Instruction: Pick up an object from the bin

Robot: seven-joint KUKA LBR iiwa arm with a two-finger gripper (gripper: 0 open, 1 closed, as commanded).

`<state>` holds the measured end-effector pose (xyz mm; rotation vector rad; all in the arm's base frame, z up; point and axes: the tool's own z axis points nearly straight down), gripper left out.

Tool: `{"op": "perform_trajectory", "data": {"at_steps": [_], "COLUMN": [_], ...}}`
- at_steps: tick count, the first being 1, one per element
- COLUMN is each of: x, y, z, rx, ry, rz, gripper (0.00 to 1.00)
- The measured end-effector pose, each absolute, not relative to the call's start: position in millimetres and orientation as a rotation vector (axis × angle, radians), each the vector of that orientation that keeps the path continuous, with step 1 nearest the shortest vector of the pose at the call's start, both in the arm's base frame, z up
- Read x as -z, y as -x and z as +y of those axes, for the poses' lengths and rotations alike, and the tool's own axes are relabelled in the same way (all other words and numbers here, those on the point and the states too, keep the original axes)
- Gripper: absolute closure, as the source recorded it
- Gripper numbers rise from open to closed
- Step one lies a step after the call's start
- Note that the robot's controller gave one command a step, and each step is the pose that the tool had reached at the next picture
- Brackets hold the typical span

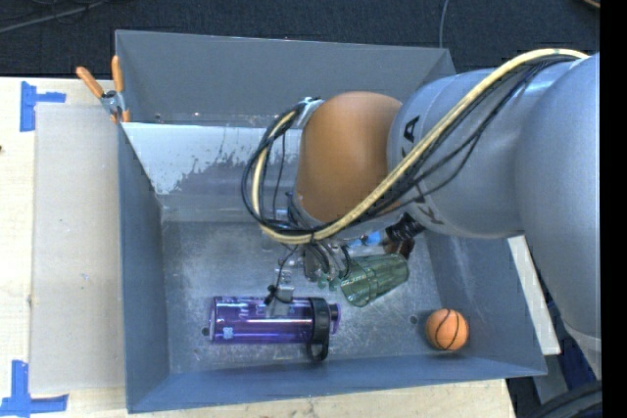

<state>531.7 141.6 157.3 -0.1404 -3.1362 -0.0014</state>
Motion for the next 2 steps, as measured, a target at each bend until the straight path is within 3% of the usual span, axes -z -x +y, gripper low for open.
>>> {"op": "perform_trajectory", "data": {"at_steps": [1,2], "x": [-155,-114], "y": [-549.6,-487.9], "z": [124,89], "rx": [0.001,0.004], "ry": [0.078,-0.065], "rz": [-3.140,-3.139], "gripper": [0.00,0.00]}}
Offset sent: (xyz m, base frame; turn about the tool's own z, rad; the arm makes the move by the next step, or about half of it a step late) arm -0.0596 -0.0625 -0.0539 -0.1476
